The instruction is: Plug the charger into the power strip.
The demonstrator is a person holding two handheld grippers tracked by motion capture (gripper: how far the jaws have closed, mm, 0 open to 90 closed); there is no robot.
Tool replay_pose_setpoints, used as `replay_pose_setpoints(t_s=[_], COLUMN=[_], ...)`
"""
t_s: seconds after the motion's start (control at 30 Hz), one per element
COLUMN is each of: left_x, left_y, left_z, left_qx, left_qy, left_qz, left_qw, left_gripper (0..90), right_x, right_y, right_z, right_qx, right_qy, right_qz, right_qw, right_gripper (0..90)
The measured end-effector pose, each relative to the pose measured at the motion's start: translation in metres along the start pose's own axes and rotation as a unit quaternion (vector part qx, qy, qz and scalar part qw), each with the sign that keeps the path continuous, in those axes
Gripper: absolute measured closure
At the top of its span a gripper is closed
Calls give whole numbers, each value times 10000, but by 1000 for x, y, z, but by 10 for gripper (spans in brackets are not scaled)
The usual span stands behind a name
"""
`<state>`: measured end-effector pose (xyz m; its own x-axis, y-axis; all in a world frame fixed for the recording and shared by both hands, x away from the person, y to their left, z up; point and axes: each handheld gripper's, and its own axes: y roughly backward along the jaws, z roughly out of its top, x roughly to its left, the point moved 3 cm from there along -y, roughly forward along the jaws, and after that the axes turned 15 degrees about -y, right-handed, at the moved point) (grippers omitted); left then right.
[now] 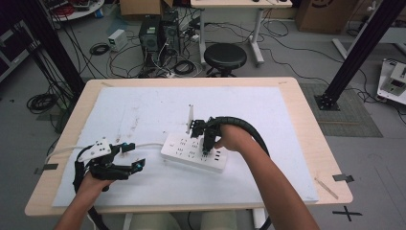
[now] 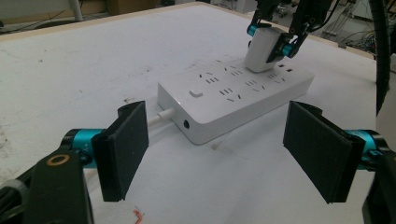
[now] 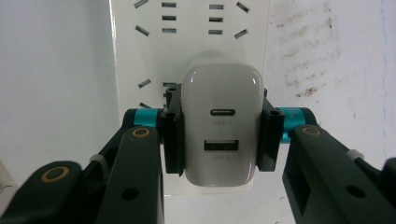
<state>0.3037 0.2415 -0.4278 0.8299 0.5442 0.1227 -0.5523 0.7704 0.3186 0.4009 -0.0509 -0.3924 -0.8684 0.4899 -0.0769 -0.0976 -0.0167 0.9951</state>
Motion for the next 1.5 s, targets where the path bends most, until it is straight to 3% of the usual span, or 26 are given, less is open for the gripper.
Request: replay_pose_setpoints(t_s=[0.53, 0.63, 0.93, 1.17, 1.4, 1.43, 1.5], left_x=[0, 0, 1, 0, 0, 0, 0], left_y=[-8, -9, -10, -10, -8, -7, -6], left_z=[-3, -2, -3, -4, -5, -4, -4], left_qx=[-85, -129, -114, -130, -83, -83, -81], left_qy=[95, 113, 99, 134, 140, 131, 132], left_qz=[-19, -15, -1, 39, 55, 56, 75], left_qw=[9999, 9999, 9999, 9998, 9999, 9999, 9999], left_gripper=[224, 224, 221, 221, 221, 221, 221], right_x=[2, 3, 0, -2, -2, -3, -4], right_y=[-4, -6, -8, -8, -9, -9, -10], right_z=[6, 11, 10, 7, 1, -2, -7], right_qx=[270, 404, 382, 201, -188, -272, -577], right_qy=[-131, 2, -105, -103, -157, -230, -648], right_qz=[-27, -138, 34, 88, 173, 221, 394], right_qw=[9995, 9991, 9992, 9997, 9995, 9991, 9954], right_gripper=[636, 636, 635, 633, 624, 590, 409])
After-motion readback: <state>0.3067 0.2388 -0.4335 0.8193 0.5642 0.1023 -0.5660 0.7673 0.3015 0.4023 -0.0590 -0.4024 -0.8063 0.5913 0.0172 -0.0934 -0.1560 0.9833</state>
